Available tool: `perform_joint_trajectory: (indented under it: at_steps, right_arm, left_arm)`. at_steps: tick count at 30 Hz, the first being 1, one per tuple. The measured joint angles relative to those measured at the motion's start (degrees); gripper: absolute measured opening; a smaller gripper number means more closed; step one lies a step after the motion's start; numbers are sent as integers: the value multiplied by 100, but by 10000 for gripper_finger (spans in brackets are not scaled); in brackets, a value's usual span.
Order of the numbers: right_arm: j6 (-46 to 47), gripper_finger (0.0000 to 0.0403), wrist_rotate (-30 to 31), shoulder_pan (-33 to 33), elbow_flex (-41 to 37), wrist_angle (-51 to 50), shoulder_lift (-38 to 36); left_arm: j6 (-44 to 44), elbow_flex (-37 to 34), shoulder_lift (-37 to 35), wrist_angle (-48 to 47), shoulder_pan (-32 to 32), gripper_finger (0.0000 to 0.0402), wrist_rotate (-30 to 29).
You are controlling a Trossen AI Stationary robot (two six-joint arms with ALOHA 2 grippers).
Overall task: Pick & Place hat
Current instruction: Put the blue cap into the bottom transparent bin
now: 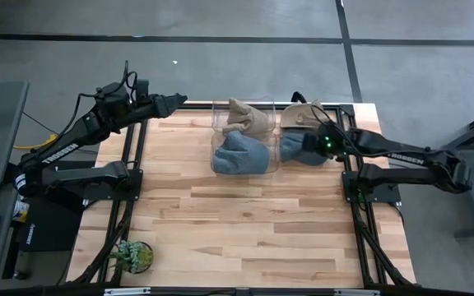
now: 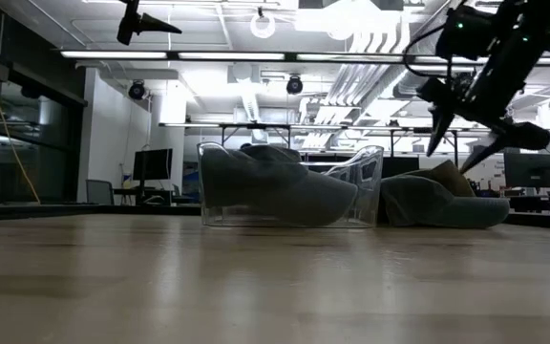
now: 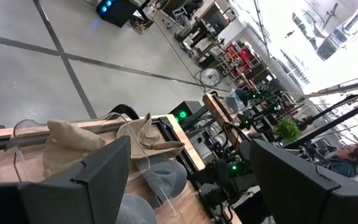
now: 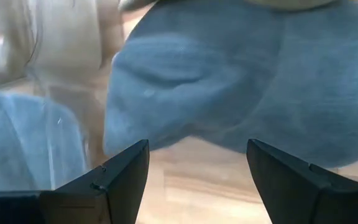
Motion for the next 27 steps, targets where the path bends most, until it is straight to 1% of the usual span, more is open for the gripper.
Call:
perform_joint_trajectory:
  at_steps: [3,7,16,21,23,27]
  right_arm:
    - [246,264,286,0,-42,-144,-197]
    - [685,264,649,0,-44,-805,-357]
    - [1467,264,1205,0,-44,-1874,-391]
    - [1678,264,1361,-29,-107,-1835,-379]
    - [1731,264,1273,-69,-194,-1715,-320]
    - [2122,264,968,-65,-464,-1314,-128]
  left_arm:
    - [-25,0,0,0,0,303,0]
    - [-42,0,0,0,0,303,93]
    - [-41,0,0,0,1,303,212]
    - [-42,0,0,0,0,303,212]
    - [-42,0,0,0,0,303,212]
    - [-40,0,0,-2,0,303,311]
